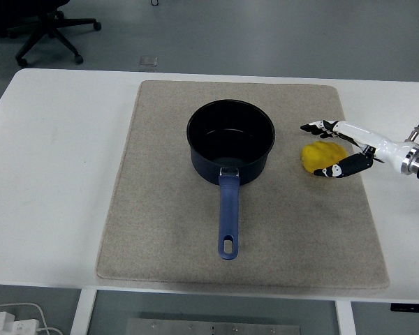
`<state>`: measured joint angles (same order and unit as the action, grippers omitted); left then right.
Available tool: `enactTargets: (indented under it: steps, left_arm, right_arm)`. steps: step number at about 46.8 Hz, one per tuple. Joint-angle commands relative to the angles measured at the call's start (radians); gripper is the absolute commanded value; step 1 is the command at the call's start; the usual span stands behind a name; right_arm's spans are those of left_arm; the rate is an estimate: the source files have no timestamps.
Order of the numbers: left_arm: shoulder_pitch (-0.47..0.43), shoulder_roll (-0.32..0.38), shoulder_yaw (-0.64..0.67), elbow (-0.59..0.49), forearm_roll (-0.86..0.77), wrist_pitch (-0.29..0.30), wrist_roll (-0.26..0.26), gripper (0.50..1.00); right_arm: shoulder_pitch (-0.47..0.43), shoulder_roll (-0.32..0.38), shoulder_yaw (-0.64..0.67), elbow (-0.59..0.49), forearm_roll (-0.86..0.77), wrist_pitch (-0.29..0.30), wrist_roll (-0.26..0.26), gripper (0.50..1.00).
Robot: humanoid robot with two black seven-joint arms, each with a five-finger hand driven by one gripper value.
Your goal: Put the potato in the blue pot
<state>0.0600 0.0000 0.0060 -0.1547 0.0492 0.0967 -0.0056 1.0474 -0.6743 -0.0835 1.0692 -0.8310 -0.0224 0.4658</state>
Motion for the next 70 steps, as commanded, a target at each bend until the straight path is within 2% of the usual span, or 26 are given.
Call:
enactTargets:
  steps: [1,12,25,28,34,43,52,55,56,70]
  left_arm:
    - [0.0,0.0,0.0,0.0,0.0,0.0,-0.001,0.996]
    - [0.0,0.0,0.0,0.0,0.001,0.0,-0.001,0.996]
    - [0.0,0.0,0.0,0.0,0.001,0.0,0.001,0.996]
    - [0.0,0.0,0.0,0.0,0.001,0.0,-0.001,0.996]
    - [0.0,0.0,0.0,0.0,0.001,0.0,-0.001,0.996]
    - [0.0,0.0,0.0,0.0,0.001,0.0,-0.001,0.996]
    - [0.0,0.0,0.0,0.0,0.001,0.0,-0.001,0.996]
    - [0.0,0.0,0.002,0.001,0.001,-0.002,-0.001,0.996]
    - [0.0,0.0,0.002,0.001,0.0,0.0,-0.001,0.996]
    - [-0.002,0.0,0.002,0.0,0.001,0.0,-0.001,0.996]
  right_arm:
    - [-0.001,-0.002,-0.002,-0.005,-0.031,-0.002,0.019,0.901]
    - [0.0,-0.005,-0.013,-0.026,-0.053,-0.002,0.037,0.899]
    - [-0.006,-0.001,-0.012,-0.051,-0.053,-0.002,0.051,0.921]
    - [-0.007,0.001,-0.01,-0.051,-0.05,-0.004,0.053,0.901]
    - [-0.012,0.005,-0.009,-0.052,-0.051,-0.014,0.051,0.799]
    - [-0.027,0.01,-0.012,-0.067,-0.051,-0.039,0.051,0.785]
    - [-0.027,0.01,-0.013,-0.069,-0.051,-0.037,0.047,0.607]
    - [-0.026,0.01,-0.013,-0.069,-0.053,-0.037,0.047,0.515]
    - [-0.026,0.009,-0.013,-0.069,-0.053,-0.039,0.045,0.5]
    - [-0.007,-0.002,0.001,-0.067,-0.036,-0.041,0.043,0.5]
